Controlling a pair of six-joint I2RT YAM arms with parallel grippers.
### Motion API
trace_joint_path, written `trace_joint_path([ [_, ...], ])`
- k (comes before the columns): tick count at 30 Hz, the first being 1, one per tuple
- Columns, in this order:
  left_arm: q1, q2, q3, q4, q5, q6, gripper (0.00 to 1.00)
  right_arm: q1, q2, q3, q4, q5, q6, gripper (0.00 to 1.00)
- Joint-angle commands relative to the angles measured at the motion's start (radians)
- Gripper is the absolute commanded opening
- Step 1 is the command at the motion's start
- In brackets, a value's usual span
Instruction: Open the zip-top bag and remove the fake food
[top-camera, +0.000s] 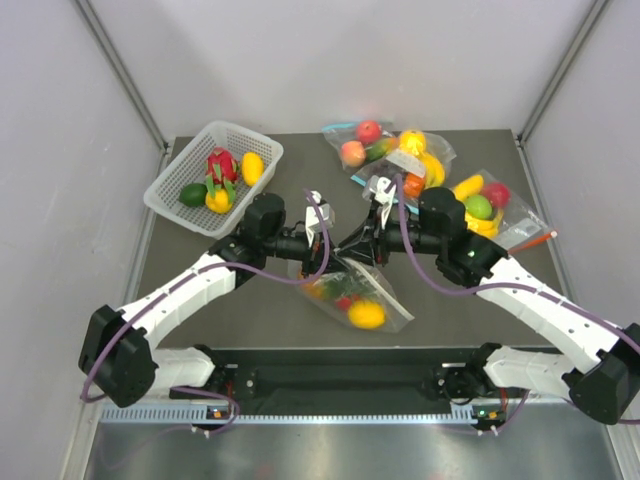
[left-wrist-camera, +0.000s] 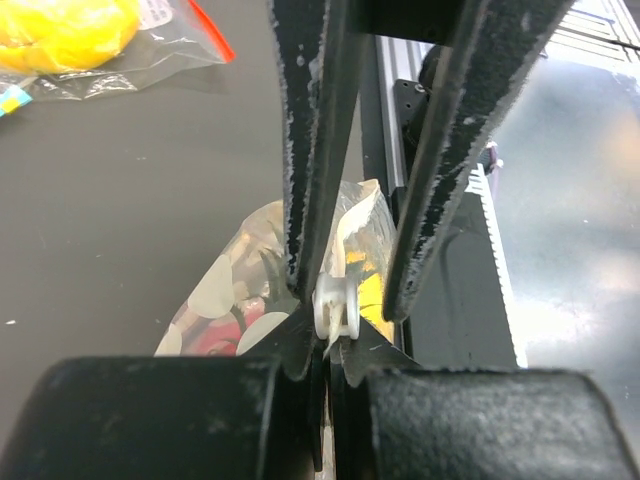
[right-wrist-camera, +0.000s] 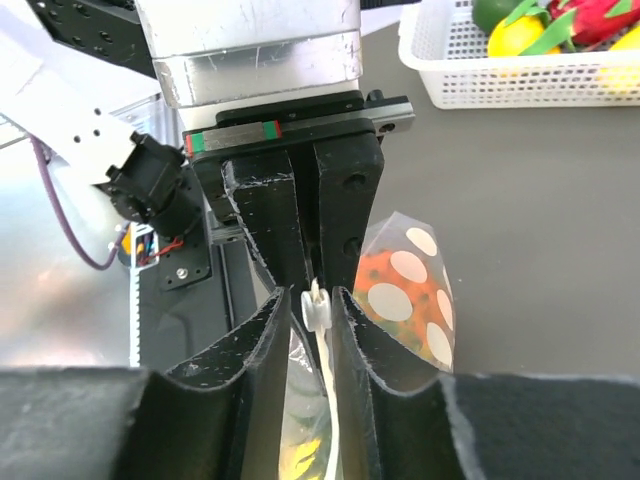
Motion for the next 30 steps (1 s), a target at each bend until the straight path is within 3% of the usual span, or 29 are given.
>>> trace_joint_path([
  [1,-0.004,0.004,0.035,0.006,0.029,0.027,0.0,0.011,-0.003,0.004,0.053,-0.103,-0.017,0.23],
  [8,-0.004,-0.002,0.036,0.006,0.032,0.027,0.0,0.011,0.005,0.004,0.03,-0.145,-0.031,0.19],
  [12,-0.004,-0.005,0.038,0.006,0.036,0.023,0.0,0.011,0.01,0.006,-0.001,-0.117,-0.045,0.27],
  [20,-0.005,-0.021,0.038,0.006,0.033,0.025,0.0,0.012,0.011,-0.017,-0.021,-0.11,-0.06,0.33],
  [30,-0.004,-0.018,0.039,0.006,0.043,0.019,0.0,0.011,0.005,-0.028,0.048,-0.134,-0.043,0.27],
])
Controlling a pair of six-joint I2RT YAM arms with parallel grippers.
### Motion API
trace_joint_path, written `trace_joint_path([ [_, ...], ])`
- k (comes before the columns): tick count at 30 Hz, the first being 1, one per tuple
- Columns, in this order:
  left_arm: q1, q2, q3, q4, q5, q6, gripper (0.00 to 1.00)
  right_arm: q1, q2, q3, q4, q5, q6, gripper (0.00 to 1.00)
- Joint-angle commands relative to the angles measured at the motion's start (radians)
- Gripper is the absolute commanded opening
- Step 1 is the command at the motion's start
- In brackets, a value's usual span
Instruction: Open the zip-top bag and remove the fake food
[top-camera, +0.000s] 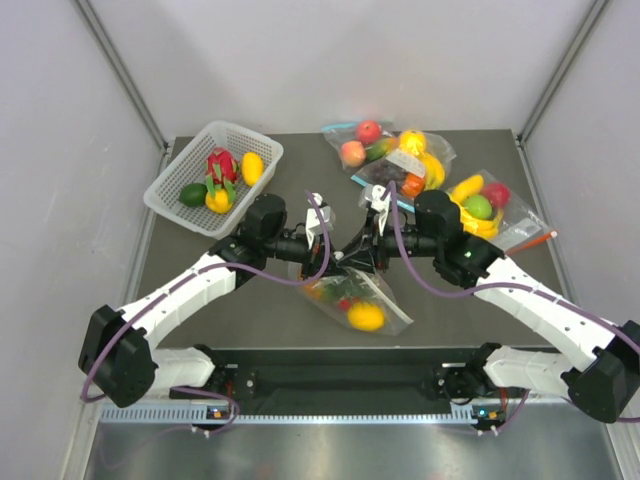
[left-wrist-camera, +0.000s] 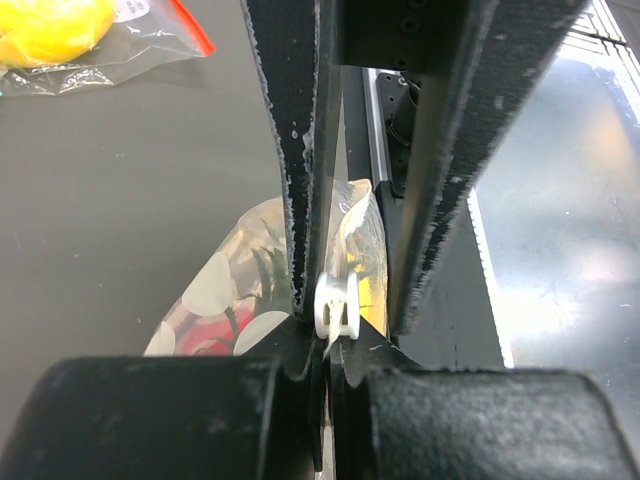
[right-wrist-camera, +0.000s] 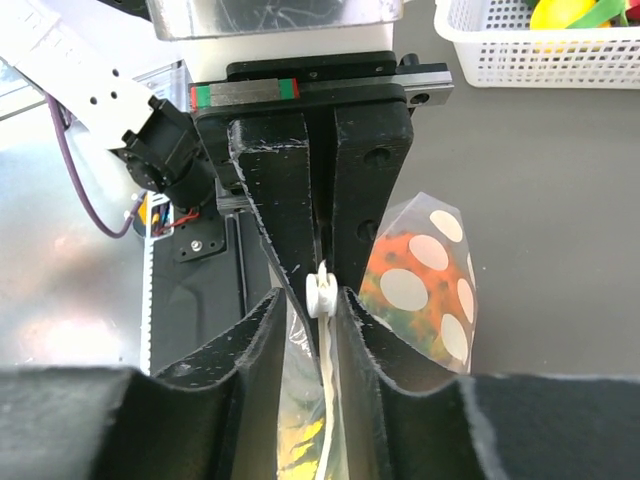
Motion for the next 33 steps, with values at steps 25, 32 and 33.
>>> trace_joint_path([
  [25,0.0,-0.016,0.033,0.043,-0.026,-0.003,0.0,0.013,-0.059,-0.045,0.071,0.023,-0.042,0.0],
  [32,0.003,-0.03,0.036,0.045,-0.036,-0.002,0.0,0.013,-0.089,-0.063,0.011,0.076,-0.09,0.0],
  [33,0.003,-0.031,0.039,0.043,-0.035,0.0,0.0,0.013,-0.092,-0.069,0.008,0.084,-0.096,0.0],
])
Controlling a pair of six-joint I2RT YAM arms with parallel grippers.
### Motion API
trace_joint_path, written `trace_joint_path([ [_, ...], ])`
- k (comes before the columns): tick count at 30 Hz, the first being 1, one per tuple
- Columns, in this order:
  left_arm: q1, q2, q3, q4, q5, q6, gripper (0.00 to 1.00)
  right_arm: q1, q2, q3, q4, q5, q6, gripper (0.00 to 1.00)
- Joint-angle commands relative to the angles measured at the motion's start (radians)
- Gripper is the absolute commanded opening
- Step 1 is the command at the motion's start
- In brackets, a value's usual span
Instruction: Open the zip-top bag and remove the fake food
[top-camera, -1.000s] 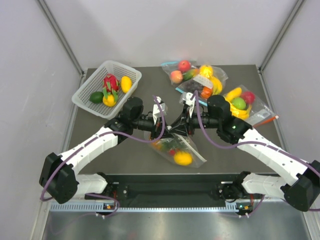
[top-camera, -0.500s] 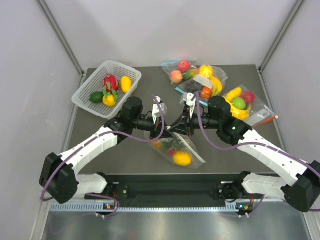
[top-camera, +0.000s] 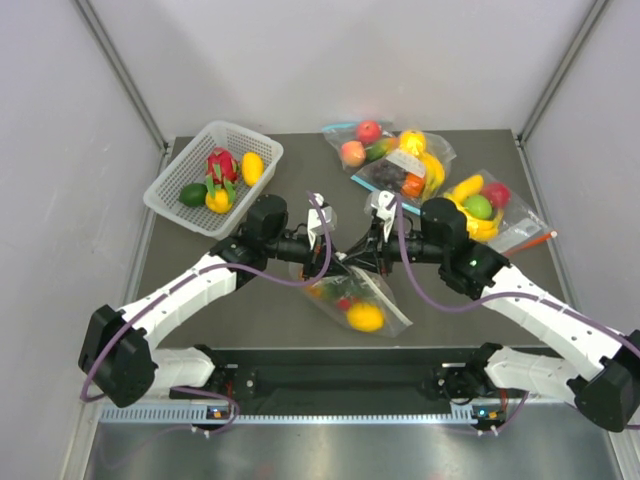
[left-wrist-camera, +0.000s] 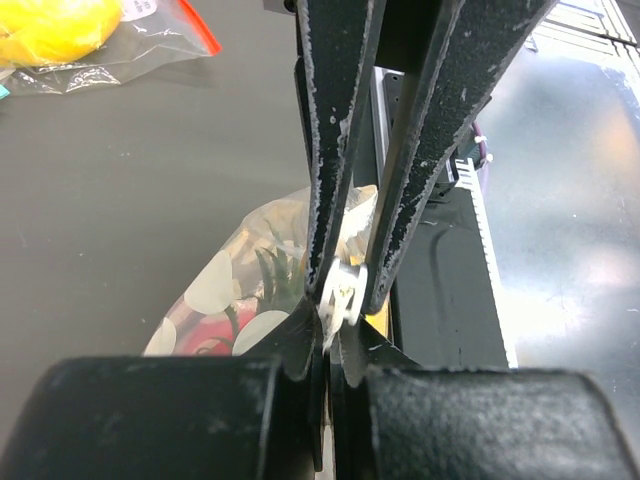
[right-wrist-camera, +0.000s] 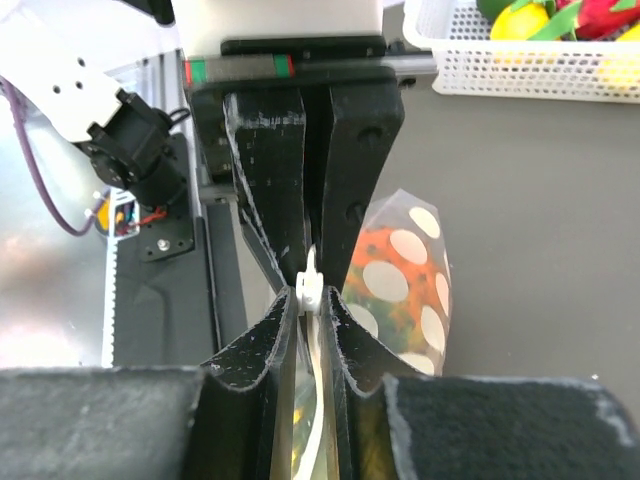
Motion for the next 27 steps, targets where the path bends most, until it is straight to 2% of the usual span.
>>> trace_joint_path([
  [1,0.008,-0.033,0.041,0.038,-0.012,0.004,0.0,0.01,-0.038,-0.01,-0.029,0.028,-0.051,0.0],
  [7,0.017,-0.042,0.056,-0.026,-0.04,0.027,0.0,0.008,-0.064,-0.018,-0.067,0.079,-0.069,0.0],
  [19,0.067,-0.08,0.047,-0.026,-0.132,0.03,0.0,0.007,-0.133,-0.045,-0.136,0.142,-0.075,0.0],
  [27,0.087,-0.076,0.041,-0.015,-0.326,0.005,0.0,0.007,-0.159,-0.039,-0.202,0.221,-0.049,0.0],
])
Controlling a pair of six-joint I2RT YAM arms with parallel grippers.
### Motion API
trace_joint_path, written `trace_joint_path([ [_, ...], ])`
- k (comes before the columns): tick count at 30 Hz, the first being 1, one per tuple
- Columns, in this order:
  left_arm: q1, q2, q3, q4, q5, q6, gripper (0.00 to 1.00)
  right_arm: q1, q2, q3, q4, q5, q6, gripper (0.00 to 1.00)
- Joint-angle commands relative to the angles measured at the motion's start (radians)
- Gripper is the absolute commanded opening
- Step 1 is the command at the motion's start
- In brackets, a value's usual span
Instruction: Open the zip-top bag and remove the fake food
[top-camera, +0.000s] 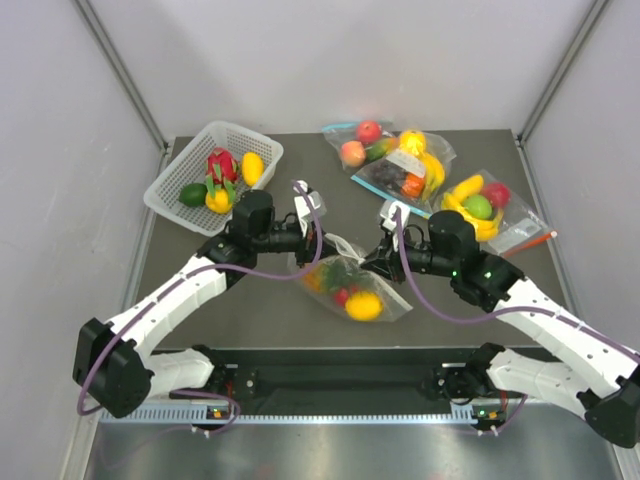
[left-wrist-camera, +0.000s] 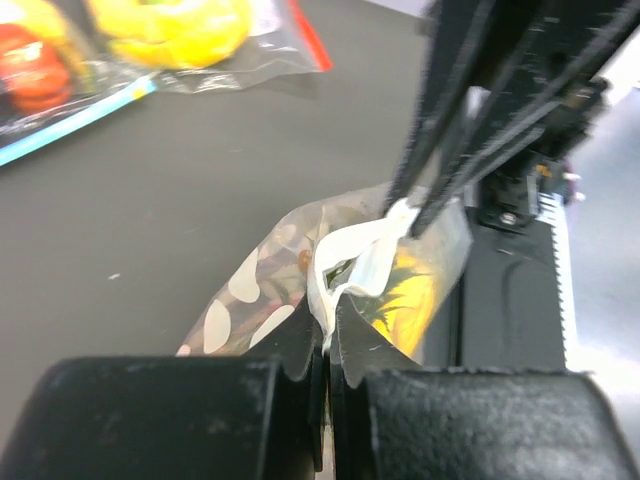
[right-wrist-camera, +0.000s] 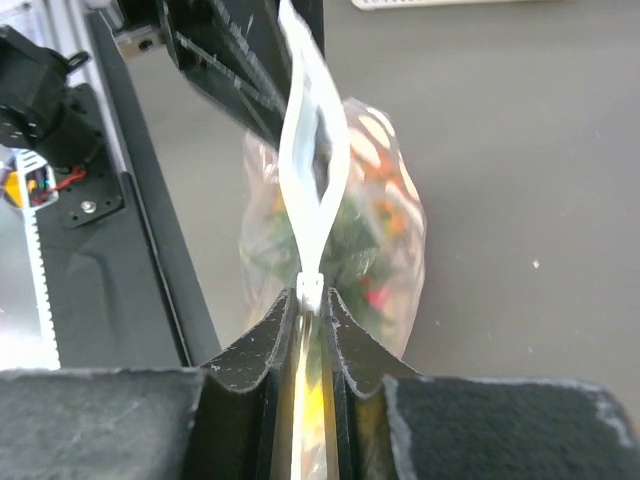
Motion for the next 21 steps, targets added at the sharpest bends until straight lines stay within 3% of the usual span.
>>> trace_joint_path([
  [1,0.033,-0.017,0.023,0.014,-0.184,0.002,0.0,0.005,-0.053,0.011,-0.031,0.037,0.013,0.0],
  [21,0.125,-0.029,0.028,0.073,-0.396,-0.047,0.0,0.005,-0.152,0.007,-0.166,0.159,0.026,0.0],
])
